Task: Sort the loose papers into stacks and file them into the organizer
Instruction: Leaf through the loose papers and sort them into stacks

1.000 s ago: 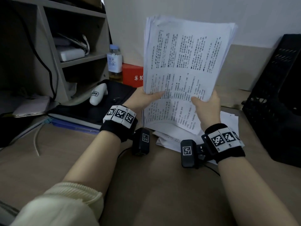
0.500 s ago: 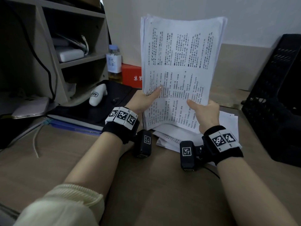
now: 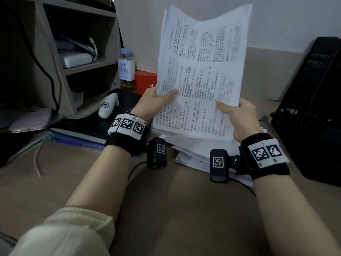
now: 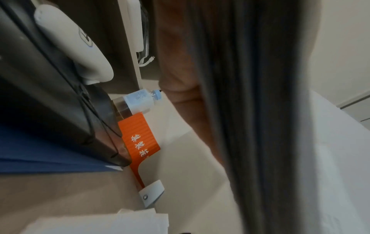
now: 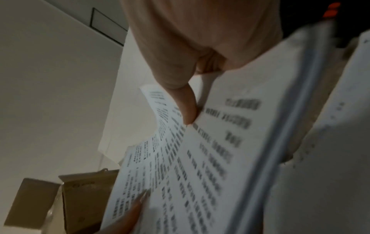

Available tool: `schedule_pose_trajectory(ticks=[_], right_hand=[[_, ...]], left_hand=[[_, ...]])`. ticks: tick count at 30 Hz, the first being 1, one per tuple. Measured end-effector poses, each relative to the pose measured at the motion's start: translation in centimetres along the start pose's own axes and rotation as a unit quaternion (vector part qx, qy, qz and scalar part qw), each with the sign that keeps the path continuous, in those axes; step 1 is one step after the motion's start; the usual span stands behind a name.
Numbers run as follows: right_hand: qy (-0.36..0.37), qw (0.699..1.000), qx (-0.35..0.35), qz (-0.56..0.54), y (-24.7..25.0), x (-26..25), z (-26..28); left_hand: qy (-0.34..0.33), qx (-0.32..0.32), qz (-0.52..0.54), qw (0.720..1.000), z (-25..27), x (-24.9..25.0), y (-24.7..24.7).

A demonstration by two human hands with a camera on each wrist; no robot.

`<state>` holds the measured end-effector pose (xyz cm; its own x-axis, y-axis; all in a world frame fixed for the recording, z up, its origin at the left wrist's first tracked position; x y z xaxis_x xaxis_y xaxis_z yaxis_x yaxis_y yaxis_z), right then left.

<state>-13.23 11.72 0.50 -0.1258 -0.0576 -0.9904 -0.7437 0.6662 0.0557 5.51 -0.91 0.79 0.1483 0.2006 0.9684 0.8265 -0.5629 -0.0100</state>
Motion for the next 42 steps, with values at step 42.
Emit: schedule_pose_trajectory(ticks=[42], right_hand=[[0.001, 0.554, -0.324, 0.767, -5.4, 2.9, 2.3]], left_hand=[[-0.007, 0.146, 0.086, 0.986, 0.1, 1.5, 2.1]])
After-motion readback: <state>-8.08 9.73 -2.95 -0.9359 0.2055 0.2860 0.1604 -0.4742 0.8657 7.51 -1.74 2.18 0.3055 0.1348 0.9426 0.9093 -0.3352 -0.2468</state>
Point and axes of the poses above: each hand's wrist, its own z-axis away from the middle knuckle, its own y-axis out of the back of the hand, x = y × z, the point moved 3 cm from there along -z, towards the middle knuckle, and after that the axes turned 6 degrees about z, right-handed, at the moved point
